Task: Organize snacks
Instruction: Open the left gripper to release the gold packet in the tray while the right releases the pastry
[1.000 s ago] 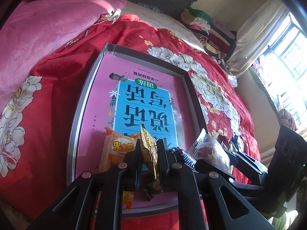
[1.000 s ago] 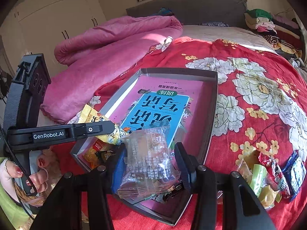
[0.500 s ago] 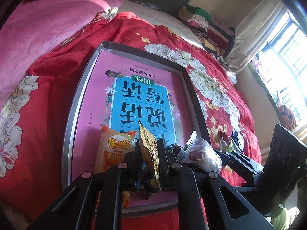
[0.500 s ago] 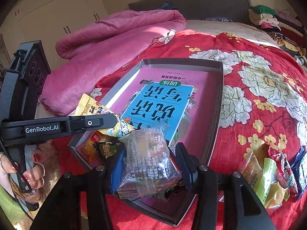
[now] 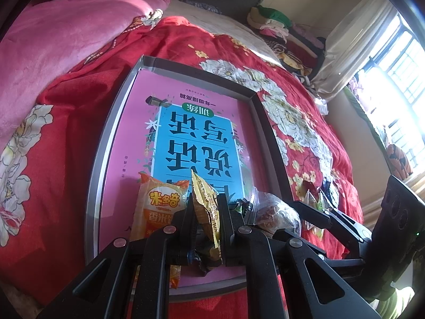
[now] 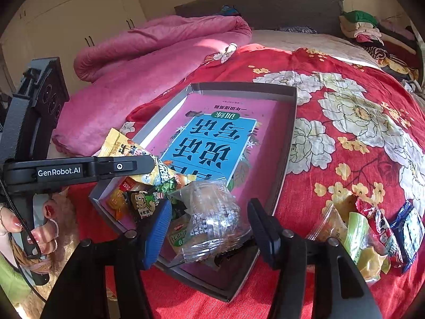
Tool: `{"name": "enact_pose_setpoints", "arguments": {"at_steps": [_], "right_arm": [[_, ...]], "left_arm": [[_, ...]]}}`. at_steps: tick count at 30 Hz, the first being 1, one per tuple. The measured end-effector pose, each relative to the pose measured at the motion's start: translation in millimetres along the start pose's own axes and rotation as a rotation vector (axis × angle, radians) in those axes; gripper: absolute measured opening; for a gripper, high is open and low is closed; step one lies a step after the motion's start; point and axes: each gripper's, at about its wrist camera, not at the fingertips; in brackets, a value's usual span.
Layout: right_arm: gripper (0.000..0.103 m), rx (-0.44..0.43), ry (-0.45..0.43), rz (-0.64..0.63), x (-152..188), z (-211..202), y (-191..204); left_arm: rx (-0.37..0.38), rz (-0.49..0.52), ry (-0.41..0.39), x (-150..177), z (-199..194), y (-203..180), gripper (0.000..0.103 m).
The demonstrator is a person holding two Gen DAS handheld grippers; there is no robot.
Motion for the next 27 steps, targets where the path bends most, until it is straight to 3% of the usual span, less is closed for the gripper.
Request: {"name": "enact_pose_setpoints", "arguments": {"at_steps": [17,24,27], "right_arm": [[0.060,-0.010,-0.015,-0.111,13,-15,24],[0.061,-0.017,-0.006,-0.114,14,-14,27],[0.062,-0.017,-0.003,-0.120,15,-14,29]], "left_arm": [[-0.017,-0.006,-0.008,3,-7,4,0.016],[-0.044,-0.019,-0.015,4,-12,7,0.032],[-0.050,-0.025,-0.024,5,-16,8,0.035]]}}
Point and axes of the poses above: each gripper's, at about its wrist camera, not at the fingertips, and z roughly the way its jaws point, y to its left, x to its underside, and after that the axes turned 7 degrees about y, right-handed
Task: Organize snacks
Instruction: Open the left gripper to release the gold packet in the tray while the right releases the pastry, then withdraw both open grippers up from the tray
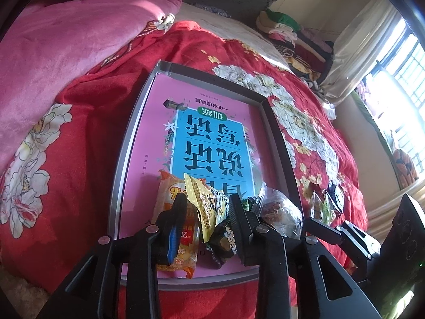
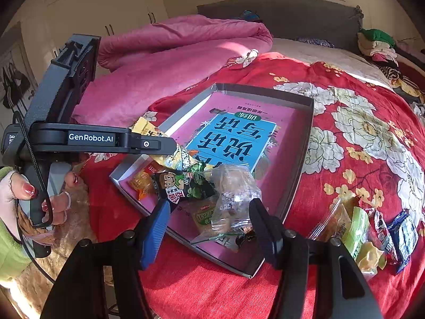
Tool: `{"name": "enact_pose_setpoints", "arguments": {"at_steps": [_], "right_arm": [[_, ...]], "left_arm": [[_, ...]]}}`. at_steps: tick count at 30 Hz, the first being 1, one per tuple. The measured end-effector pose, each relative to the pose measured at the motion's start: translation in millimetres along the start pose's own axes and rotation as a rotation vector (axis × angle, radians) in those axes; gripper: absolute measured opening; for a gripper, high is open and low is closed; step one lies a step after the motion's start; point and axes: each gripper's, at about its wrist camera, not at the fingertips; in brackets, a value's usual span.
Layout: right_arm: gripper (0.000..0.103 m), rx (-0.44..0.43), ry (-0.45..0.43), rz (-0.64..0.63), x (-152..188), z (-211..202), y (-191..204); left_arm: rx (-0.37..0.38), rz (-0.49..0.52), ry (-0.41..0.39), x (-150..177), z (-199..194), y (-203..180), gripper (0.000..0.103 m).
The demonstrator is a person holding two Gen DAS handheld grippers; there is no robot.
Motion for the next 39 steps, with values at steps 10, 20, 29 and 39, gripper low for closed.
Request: {"name": "enact_pose_setpoints", "arguments": {"at_steps": [10,20,29,39], "right_arm": [[0.062,-0.010,-0.004,-0.020,0,-3,6],[0.062,-0.010,-0.014,-0.022,0,-8,7],[0.062,0.003,-0.041,-0.004,-1,-17,2],[0.067,0.018,-0.080,0.020,-3,-26,-7]], "left_arm": [[-0.034,-0.002,-0.039,2,-15,-2,0.051],[-0.085,-0.027,-0.081,0,-27,2,0.068],[-0.087,-0.032,-0.135,2,-41,0,0.071],[-0.104,-0.042,-0.199,1,-57,-7,0.076]]}}
Point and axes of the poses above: each gripper's, at about its wrist camera, not at the fingertips, and z roughly the way its jaws point, y to its left, x to its underside, and after that the axes turned 7 degrees about y, right-handed
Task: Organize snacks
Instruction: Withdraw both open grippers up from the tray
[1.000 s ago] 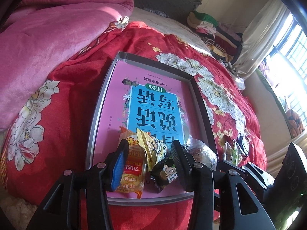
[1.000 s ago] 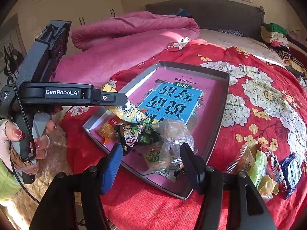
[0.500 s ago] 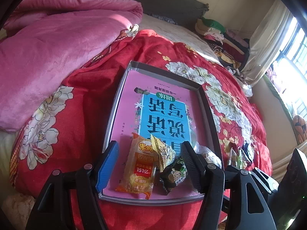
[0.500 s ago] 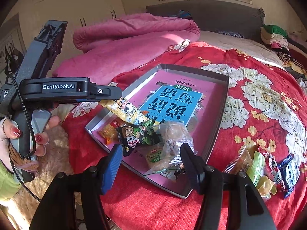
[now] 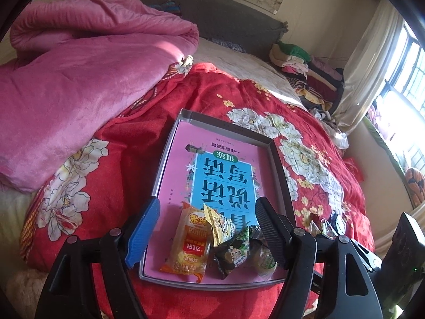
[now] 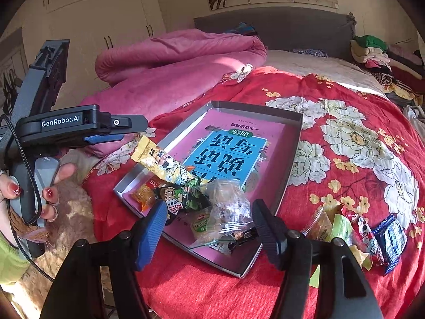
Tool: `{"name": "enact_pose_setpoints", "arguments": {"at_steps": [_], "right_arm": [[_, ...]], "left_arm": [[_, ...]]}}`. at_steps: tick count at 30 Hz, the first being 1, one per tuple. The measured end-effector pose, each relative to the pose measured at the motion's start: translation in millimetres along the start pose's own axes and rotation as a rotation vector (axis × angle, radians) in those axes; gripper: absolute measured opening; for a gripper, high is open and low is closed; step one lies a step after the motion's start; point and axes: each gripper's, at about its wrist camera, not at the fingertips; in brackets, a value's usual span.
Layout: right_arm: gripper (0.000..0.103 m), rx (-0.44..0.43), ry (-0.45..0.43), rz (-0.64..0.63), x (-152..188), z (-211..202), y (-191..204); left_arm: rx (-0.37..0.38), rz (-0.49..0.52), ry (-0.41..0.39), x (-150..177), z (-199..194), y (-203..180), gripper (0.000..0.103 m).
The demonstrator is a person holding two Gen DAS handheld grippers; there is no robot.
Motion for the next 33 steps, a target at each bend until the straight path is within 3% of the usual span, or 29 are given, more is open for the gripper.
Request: {"name": "enact_pose_setpoints", "arguments": {"at_steps": [5,15,33], "right_arm": [[0.068,0.010,-0.026,0.007,-1,-7,-3],[0.068,0.031,-0.077,0.029,-5,-24,-12],[0.074,0.072,-0.167,0.102,-3,-64,-36]], "left_arm": [[0.002,-0.038,-0.024,-2,-7,4,0.078],[0.018,0.013,-0.058,-2,-26,-16,0.078],[0.040,0.114,-0.031,9,-30,-54,0.079]]}}
Point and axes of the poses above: each gripper's, at about its wrist camera, not at the fingertips, and z roughly the way its jaws point, y to its left, x to its underside, and after that the axes turned 7 degrees about y, right-handed
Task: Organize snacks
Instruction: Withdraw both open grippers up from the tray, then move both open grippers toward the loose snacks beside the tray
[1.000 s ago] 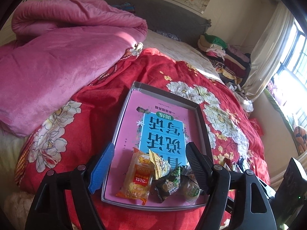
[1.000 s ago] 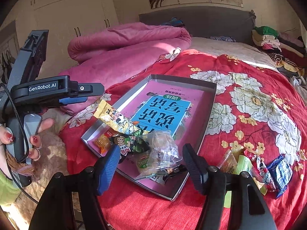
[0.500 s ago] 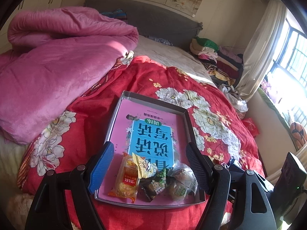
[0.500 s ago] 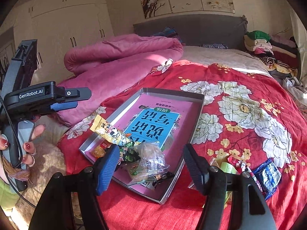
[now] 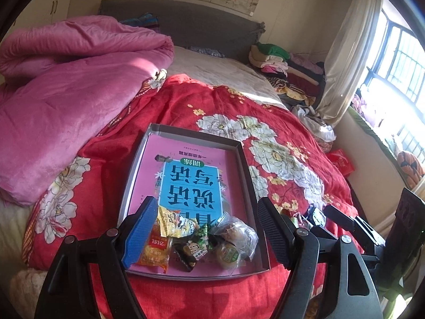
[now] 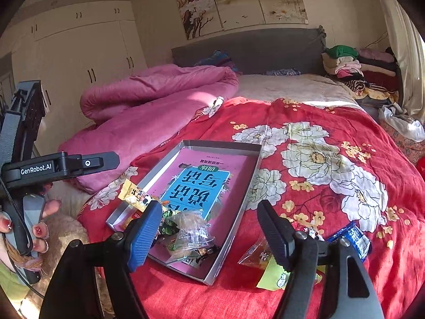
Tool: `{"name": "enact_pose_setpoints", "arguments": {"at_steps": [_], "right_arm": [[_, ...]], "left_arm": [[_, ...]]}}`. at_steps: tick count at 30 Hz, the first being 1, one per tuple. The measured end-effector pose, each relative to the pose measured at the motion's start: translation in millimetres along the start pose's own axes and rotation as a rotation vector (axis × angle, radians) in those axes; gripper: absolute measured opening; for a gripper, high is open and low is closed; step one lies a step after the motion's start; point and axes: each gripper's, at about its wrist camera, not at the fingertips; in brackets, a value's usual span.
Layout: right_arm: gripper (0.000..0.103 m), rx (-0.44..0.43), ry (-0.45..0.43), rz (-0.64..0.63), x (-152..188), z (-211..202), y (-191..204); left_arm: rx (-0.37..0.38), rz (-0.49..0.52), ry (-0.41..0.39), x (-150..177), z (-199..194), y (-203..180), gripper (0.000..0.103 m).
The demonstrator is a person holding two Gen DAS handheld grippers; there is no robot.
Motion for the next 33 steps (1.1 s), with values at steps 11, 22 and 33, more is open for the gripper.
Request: {"name": "enact_pose_setpoints", "arguments": {"at_steps": [11,22,33], "right_arm": [[0.075,0.041,-0.036,0.039,-2,-19,-20],[0.075,0.068,-0.064,0.068,0,-37,-36],[0.075,0.096,-0.086,0.150,5,-55,-64]], "left_arm": [[0.030,0.051,0.015,4,-4,-23,0.079],[0.053,0.089,0.029,8,-5,-41,0.079],[0.074,0.158,0.059,16,2,-68,0.079]]}}
Point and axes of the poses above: each gripper's, at about its wrist camera, not at the fingertips, and z roughly the way its jaws point, y to its left, x to its underside, and after that the axes turned 7 degrees about y, right-handed
